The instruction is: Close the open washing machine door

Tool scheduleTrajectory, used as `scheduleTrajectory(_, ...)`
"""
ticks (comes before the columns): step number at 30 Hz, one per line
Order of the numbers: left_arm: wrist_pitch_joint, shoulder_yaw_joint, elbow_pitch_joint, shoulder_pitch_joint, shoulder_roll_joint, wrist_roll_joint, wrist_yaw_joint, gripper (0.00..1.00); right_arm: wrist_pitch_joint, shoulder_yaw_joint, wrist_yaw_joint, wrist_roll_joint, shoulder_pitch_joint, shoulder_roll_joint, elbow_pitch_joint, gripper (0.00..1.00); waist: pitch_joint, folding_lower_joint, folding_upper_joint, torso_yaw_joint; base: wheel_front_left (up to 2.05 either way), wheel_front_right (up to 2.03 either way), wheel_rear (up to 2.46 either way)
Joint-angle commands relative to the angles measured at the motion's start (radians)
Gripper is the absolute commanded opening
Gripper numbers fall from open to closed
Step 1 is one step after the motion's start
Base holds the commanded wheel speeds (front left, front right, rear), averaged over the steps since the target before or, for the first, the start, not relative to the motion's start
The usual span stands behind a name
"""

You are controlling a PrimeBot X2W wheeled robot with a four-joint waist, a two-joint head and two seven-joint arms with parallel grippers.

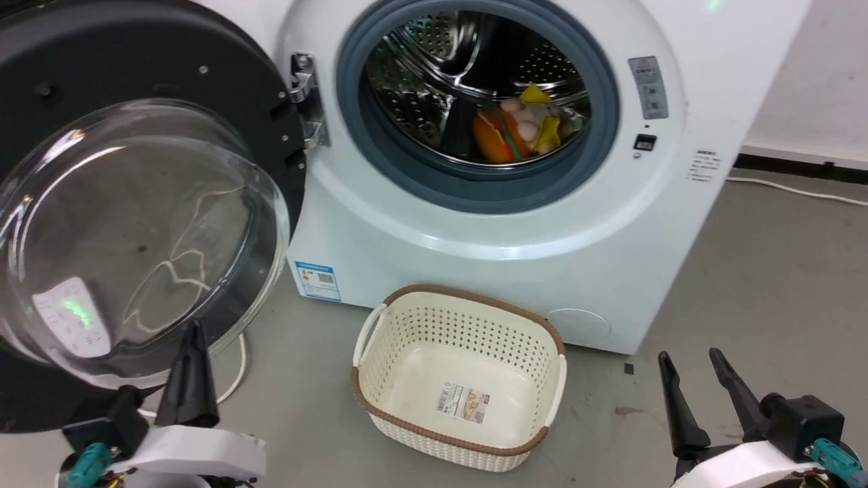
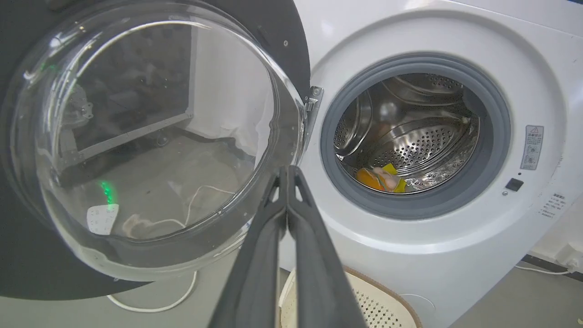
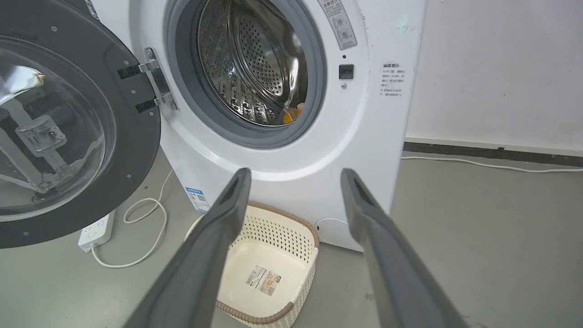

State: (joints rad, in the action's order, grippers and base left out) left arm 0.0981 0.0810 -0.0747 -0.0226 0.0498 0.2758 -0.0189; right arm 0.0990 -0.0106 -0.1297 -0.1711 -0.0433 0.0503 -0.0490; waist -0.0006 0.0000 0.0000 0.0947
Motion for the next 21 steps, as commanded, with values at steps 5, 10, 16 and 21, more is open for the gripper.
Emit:
scheduleTrajectory(5,0.02,0.056,-0.032,-0.015,0.001,0.052,-0.009,0.0,0.019,-0.004,-0.001,-0.031,-0.023,0.0,-0.011,1.0,0.003,0.0,0.0,0.039,0.0,0.0,0.0)
scheduleTrajectory(10,0.028,0.099,-0.051,-0.012,0.001,0.086,-0.013,0.0,0.027,-0.005,-0.001,-0.044,-0.026,0.0,-0.018,1.0,0.006,0.0,0.0,0.064,0.0,0.0,0.0)
scheduleTrajectory(16,0.043,0.208,-0.076,0.013,0.001,0.168,-0.013,0.0,0.042,-0.006,-0.001,-0.063,-0.028,0.0,-0.032,1.0,0.013,0.0,0.0,0.105,0.0,0.0,0.0)
scheduleTrajectory(21,0.051,0.286,-0.076,0.037,0.001,0.202,0.002,0.0,0.05,-0.008,-0.001,-0.072,-0.028,0.0,-0.039,1.0,0.018,0.0,0.0,0.125,0.0,0.0,0.0)
